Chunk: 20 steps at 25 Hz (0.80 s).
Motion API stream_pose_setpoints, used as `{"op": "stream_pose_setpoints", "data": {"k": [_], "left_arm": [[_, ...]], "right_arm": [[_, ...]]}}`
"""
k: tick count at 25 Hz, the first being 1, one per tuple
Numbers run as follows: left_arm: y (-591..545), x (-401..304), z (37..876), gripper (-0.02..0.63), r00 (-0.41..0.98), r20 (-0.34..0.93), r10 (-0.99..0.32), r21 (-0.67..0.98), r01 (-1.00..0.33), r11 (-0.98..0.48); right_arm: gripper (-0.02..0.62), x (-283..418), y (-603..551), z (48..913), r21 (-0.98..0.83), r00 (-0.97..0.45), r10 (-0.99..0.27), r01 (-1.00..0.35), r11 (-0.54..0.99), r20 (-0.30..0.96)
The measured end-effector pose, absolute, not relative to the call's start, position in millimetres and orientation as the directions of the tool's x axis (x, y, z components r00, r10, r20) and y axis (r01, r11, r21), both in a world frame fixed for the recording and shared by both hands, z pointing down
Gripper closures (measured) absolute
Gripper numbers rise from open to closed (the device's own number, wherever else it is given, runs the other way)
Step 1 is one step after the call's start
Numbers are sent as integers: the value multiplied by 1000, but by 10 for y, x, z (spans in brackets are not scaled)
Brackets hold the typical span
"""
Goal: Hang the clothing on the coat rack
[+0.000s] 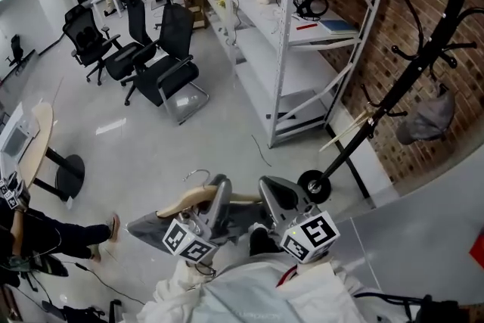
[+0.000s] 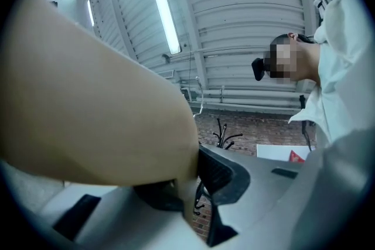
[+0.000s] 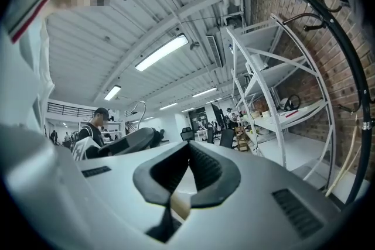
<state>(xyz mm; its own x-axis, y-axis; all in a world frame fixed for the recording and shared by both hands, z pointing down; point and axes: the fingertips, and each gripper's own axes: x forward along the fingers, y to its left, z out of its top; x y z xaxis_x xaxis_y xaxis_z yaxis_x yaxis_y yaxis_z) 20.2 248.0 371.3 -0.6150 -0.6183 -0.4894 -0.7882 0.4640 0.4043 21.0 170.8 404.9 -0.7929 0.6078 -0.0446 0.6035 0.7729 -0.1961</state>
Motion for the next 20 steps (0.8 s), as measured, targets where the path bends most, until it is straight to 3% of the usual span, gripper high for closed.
{"op": "stream_pose_setpoints", "data": {"k": [20], "left_arm": [[1220,-1427,3620,551,-469,-464,-751,392,-869,300]], "right_arm": [[571,-1437,514,3983,-217,-893,445,449,867,-66]]}}
